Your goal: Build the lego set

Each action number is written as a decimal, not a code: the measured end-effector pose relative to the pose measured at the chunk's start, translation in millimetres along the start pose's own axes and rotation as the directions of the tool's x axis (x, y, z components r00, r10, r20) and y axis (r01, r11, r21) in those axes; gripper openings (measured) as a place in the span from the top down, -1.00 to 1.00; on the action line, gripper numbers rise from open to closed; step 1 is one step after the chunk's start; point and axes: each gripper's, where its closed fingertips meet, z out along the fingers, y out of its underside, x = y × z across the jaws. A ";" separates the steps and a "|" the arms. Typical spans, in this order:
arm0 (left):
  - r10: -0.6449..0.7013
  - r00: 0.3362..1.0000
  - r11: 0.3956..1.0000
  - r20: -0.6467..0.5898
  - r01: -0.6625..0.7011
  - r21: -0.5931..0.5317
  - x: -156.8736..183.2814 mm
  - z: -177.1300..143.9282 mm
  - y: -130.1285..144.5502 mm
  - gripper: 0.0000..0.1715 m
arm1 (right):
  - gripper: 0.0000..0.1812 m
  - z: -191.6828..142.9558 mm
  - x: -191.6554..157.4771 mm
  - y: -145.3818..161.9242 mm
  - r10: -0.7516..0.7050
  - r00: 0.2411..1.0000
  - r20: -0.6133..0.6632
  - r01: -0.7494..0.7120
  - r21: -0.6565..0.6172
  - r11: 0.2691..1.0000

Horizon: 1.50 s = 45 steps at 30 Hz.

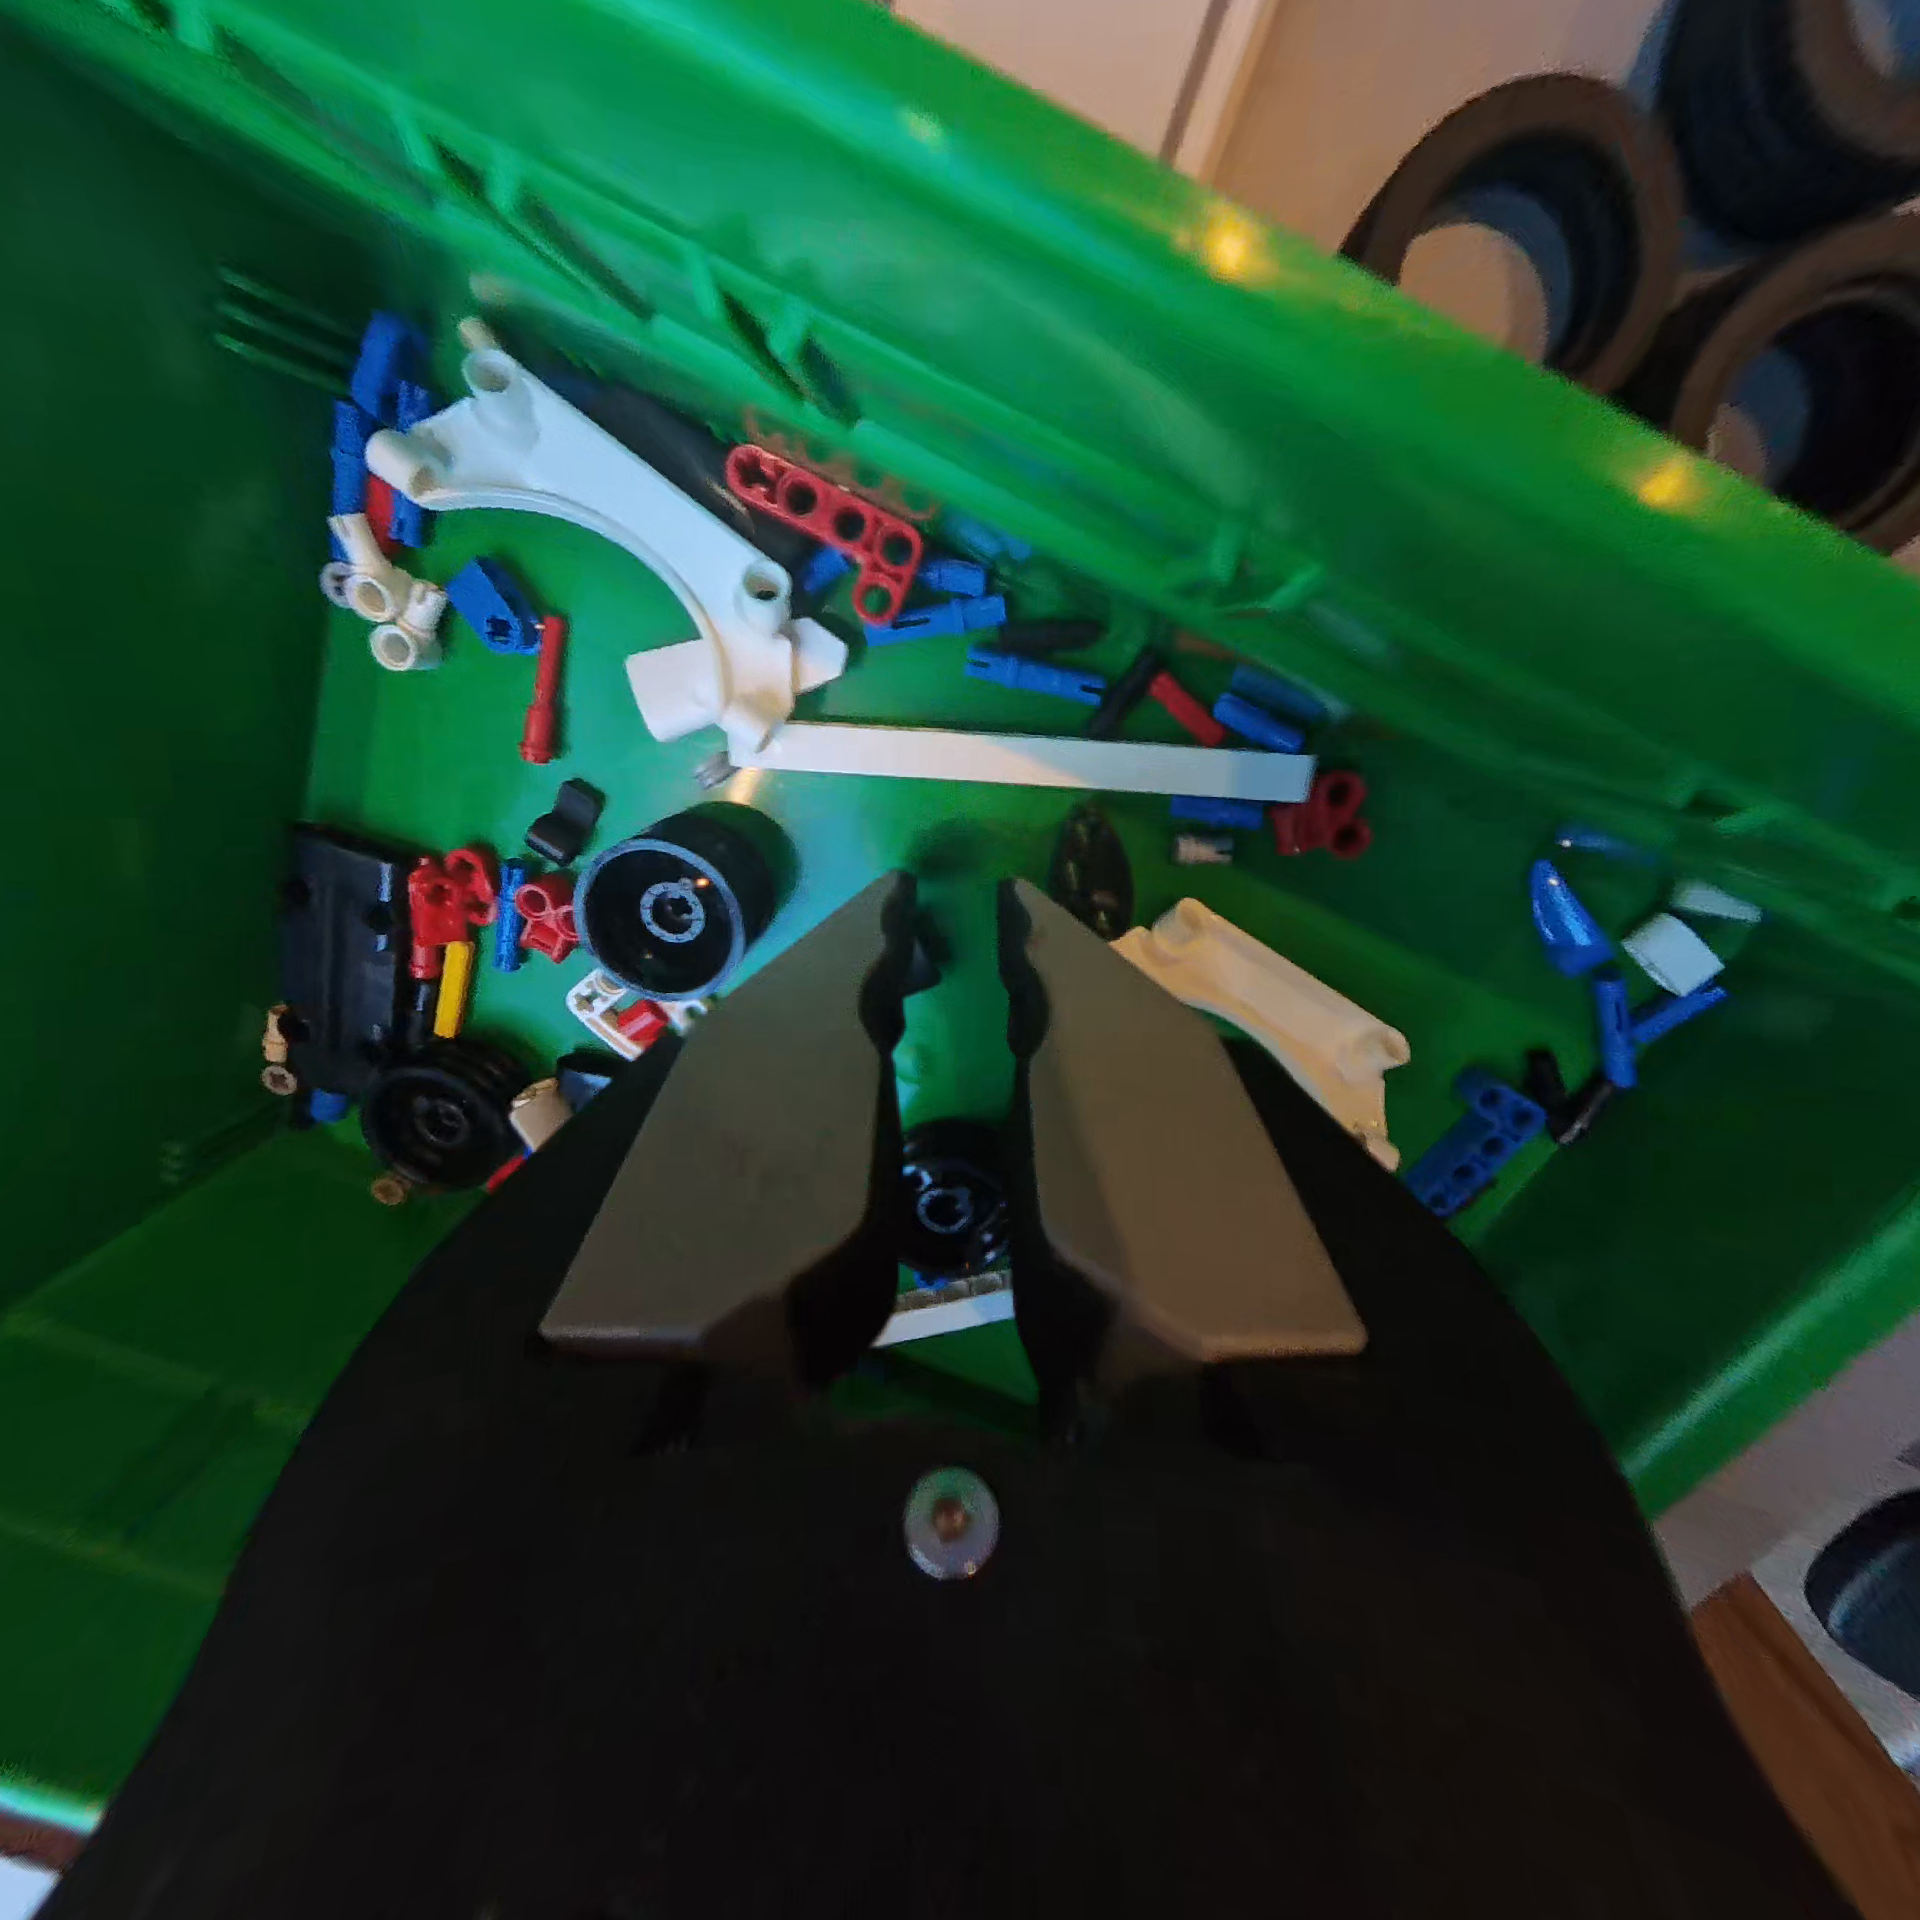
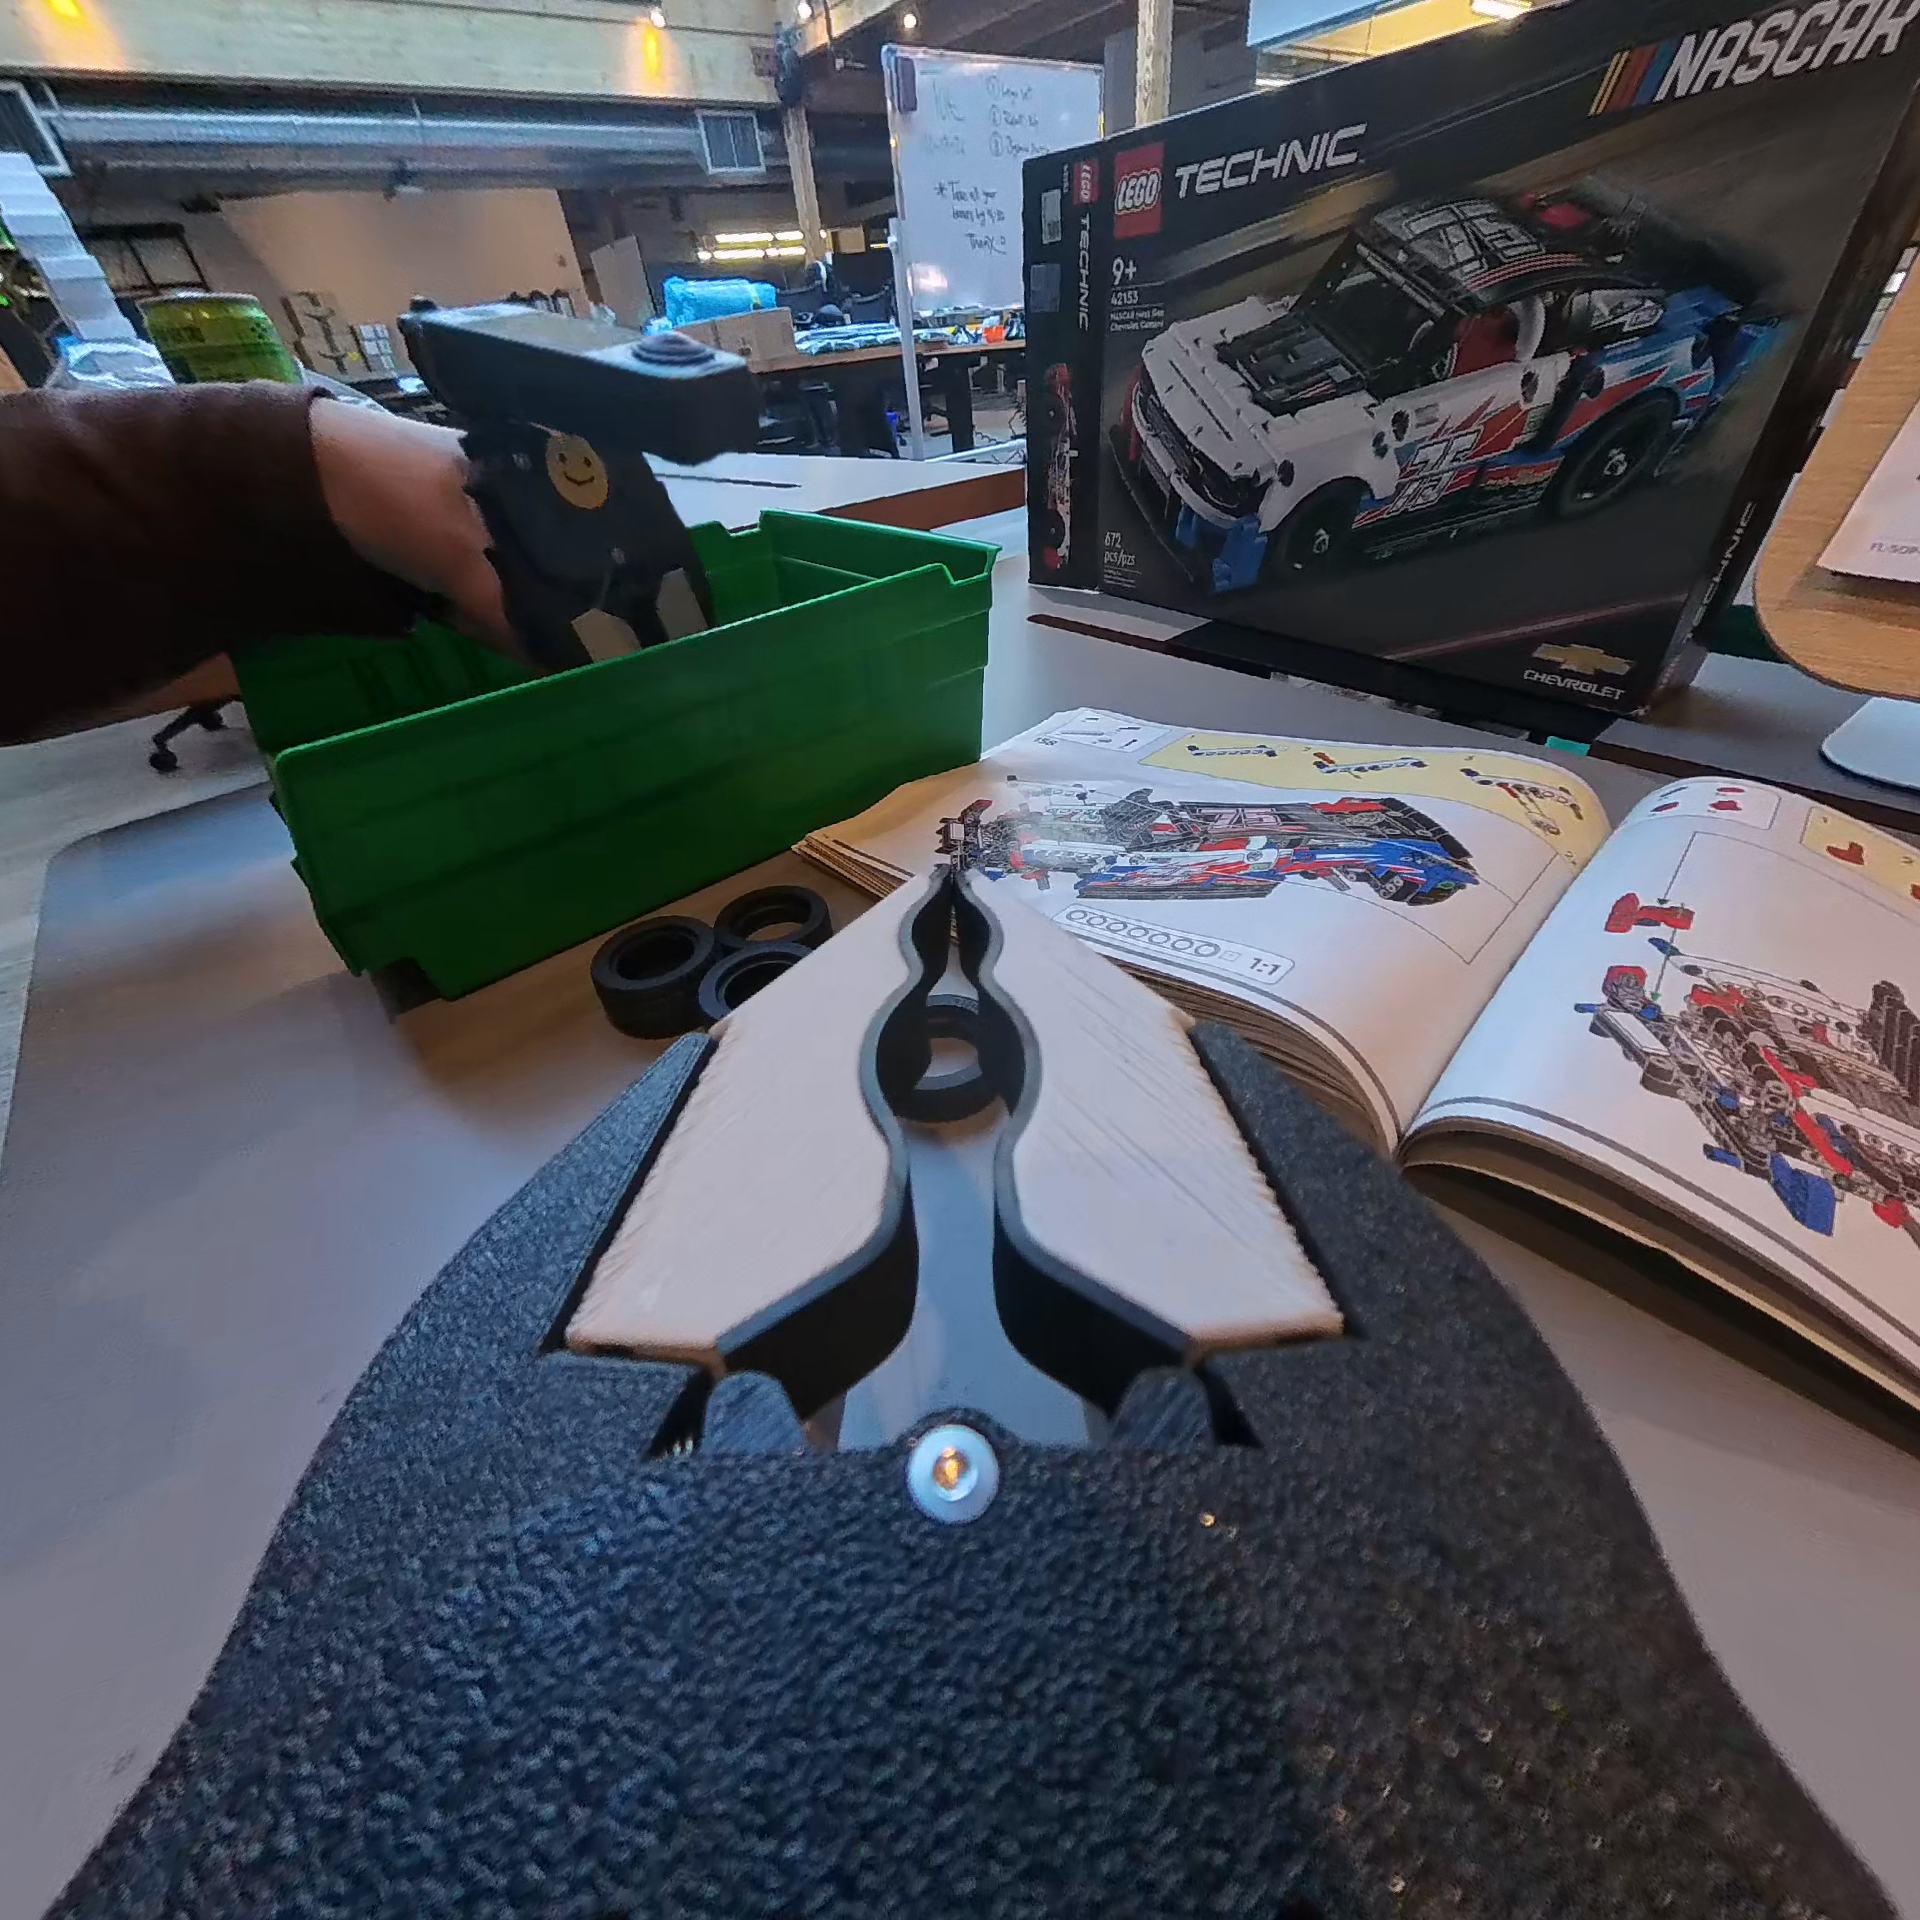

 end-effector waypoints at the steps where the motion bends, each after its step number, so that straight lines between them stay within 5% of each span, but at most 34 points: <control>1: -0.009 1.000 1.000 0.020 0.009 0.010 -4.0 -1.6 -2.4 0.84 | 1.00 0.1 0.1 0.1 0.001 1.000 0.000 -0.001 -0.001 1.000; 6: 0.042 0.999 0.986 -0.011 -0.040 0.161 3.3 -6.3 -36.0 0.84 | 1.00 0.2 0.2 0.2 0.002 1.000 0.000 -0.002 -0.002 1.000; 13: 0.040 0.999 0.999 0.034 -0.040 -0.003 0.4 5.3 -15.3 0.91 | 1.00 -0.4 1.2 -0.4 0.008 1.000 -0.002 -0.008 0.003 1.000; 23: 0.116 0.991 0.990 0.061 -0.121 0.077 -0.6 1.5 -32.0 0.76 | 1.00 -0.3 1.2 -0.4 0.014 1.000 0.002 -0.014 0.003 1.000; 34: 0.097 0.994 0.991 -0.055 -0.091 0.099 12.0 9.2 -32.9 0.90 | 1.00 -0.4 1.7 -0.6 0.022 1.000 0.006 -0.022 0.004 1.000; 45: 0.070 0.997 0.998 0.020 -0.070 -0.009 -7.2 4.1 -4.3 0.91 | 1.00 -0.2 1.7 -0.4 0.024 1.000 0.007 -0.024 0.002 1.000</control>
